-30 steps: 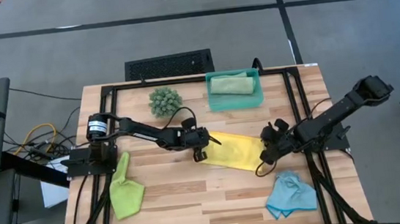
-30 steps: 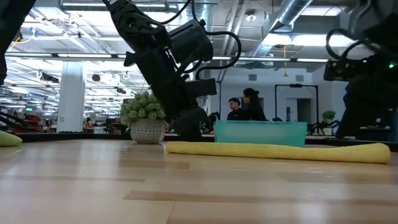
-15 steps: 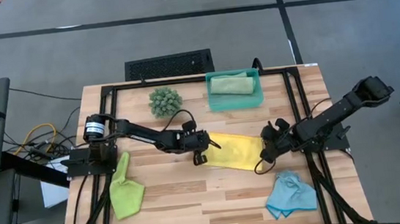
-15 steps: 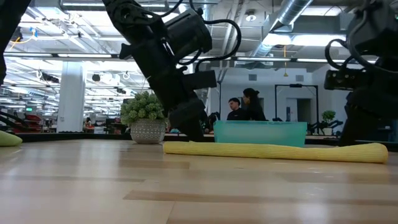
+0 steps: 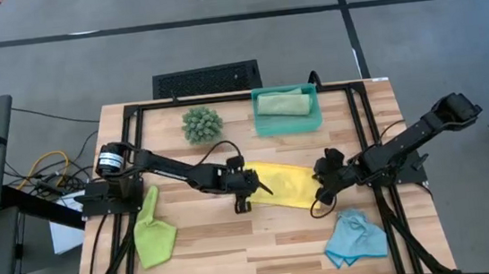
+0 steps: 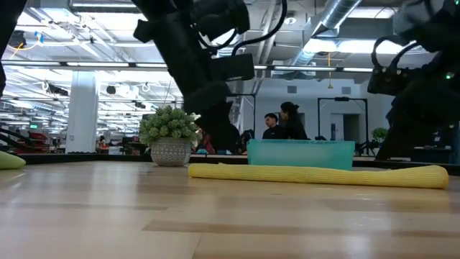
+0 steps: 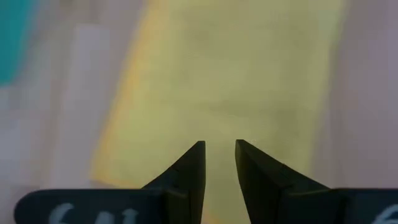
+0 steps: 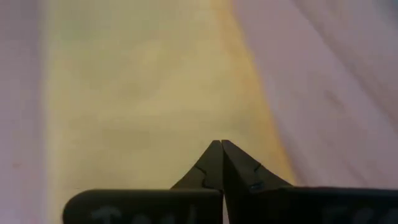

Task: Roll microfiber towels into tight, uniform cylinder then place into a basket
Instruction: Roll the yellow microfiber cloth

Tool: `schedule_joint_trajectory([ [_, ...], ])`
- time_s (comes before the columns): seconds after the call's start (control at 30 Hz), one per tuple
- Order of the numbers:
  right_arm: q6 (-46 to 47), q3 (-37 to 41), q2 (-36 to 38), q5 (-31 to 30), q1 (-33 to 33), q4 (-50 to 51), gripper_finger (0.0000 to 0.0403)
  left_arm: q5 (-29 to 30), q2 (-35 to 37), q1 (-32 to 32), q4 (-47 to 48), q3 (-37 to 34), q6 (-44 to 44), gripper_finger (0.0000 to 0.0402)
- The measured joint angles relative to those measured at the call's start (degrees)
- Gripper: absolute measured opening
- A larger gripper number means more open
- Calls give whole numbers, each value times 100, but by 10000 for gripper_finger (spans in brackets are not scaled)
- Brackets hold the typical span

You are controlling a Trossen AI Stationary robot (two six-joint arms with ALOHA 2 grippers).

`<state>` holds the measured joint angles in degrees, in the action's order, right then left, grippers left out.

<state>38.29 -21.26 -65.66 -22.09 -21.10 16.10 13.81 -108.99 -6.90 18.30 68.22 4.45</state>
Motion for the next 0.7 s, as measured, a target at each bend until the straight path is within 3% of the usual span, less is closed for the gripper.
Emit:
schedule_joint_trajectory([
  [0.43, 116, -26, -715, 329, 249, 222, 21, -88, -4, 248, 110, -460, -232, 81],
  [0.53, 130, -22, -749, 374, 231, 154, 20, 248, -6, 377, 92, -470, -248, 81],
  [0.7, 173, -11, -664, 554, 146, -13, 23, 1416, 18, 438, 196, -358, -206, 81],
])
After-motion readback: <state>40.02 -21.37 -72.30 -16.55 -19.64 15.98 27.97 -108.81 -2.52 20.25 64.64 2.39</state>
